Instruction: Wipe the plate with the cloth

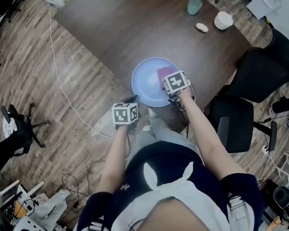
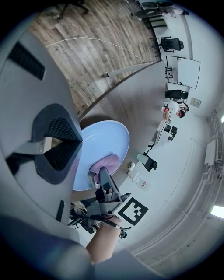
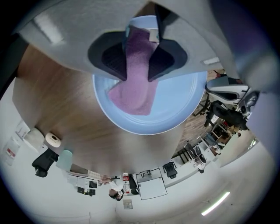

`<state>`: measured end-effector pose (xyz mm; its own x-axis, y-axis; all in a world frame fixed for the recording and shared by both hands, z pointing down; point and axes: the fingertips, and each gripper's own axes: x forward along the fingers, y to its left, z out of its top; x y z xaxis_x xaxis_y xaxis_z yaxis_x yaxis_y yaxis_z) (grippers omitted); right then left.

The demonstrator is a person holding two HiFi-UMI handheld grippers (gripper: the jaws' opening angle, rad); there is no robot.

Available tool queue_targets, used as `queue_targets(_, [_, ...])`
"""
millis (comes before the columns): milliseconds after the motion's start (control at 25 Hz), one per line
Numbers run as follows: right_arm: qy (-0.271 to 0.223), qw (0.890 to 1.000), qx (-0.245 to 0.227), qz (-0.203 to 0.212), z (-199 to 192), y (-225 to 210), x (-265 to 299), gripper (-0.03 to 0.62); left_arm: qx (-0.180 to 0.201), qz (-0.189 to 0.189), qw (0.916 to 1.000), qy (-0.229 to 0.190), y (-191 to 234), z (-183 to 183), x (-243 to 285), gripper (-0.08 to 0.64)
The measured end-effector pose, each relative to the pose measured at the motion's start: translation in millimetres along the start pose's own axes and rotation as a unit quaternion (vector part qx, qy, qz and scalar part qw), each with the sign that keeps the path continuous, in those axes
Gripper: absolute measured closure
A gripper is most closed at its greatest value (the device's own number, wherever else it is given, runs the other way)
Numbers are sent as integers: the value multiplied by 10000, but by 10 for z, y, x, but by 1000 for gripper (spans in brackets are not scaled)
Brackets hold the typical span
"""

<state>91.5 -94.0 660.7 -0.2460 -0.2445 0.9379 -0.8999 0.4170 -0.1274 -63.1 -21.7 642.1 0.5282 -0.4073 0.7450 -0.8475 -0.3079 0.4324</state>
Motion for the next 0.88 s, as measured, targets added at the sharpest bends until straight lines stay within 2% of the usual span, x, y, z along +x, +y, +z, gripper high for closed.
queue_targets(200, [-4, 9997, -146, 193, 36, 147, 18, 448, -15, 12, 10000, -17, -20, -2, 3, 555])
queue_targets(520, [-128, 9966, -680, 438, 96, 430, 75, 446, -40, -3, 10000, -33, -28, 18, 22, 555])
queue_targets(720, [-272, 9964, -623, 512, 121, 493, 38, 402, -34, -2, 10000, -9, -9, 19, 21, 555])
queue_targets(880, [-598, 9955, -546, 491, 147, 525, -111, 400, -111, -10, 9999, 17, -10, 30, 7, 555])
